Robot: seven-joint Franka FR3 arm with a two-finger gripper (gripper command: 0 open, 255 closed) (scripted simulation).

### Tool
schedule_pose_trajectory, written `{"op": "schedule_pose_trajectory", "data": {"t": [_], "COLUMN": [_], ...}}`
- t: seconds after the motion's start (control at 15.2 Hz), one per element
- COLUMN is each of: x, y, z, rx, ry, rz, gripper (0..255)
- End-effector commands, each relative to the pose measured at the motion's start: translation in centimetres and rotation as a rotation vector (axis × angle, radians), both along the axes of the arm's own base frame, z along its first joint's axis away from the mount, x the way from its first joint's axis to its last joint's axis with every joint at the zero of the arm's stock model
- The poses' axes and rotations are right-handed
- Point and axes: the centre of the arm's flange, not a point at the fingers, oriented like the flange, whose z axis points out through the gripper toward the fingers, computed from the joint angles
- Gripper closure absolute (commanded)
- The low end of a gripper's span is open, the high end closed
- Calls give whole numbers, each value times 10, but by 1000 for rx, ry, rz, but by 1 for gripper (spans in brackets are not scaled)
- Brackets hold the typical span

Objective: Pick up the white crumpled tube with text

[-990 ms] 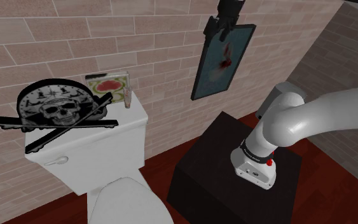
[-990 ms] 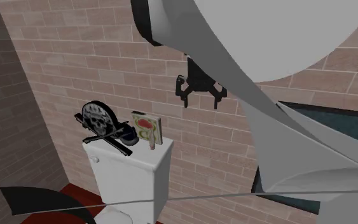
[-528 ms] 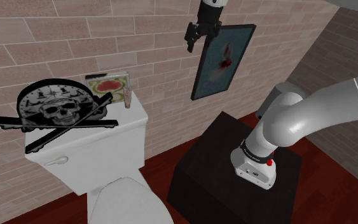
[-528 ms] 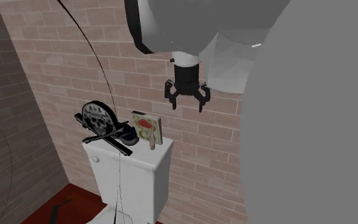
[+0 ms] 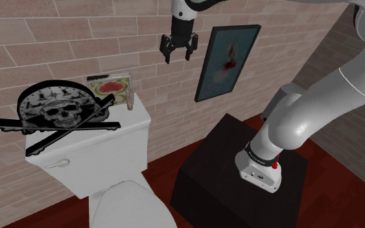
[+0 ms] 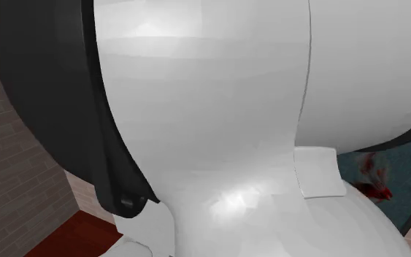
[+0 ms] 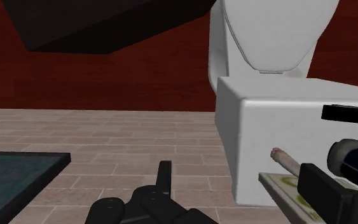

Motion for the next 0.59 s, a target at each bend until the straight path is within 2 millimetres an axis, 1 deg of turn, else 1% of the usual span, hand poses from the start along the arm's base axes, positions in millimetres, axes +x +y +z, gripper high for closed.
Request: {"op": "schedule_pose_trajectory", "data": {"t": [0.0, 0.53], "x": [20, 103], "y": [13, 58], "z": [-14, -72], "rx": [13, 63], "ry": [22, 106], "rz": [-33, -160], "gripper": [0, 0]}}
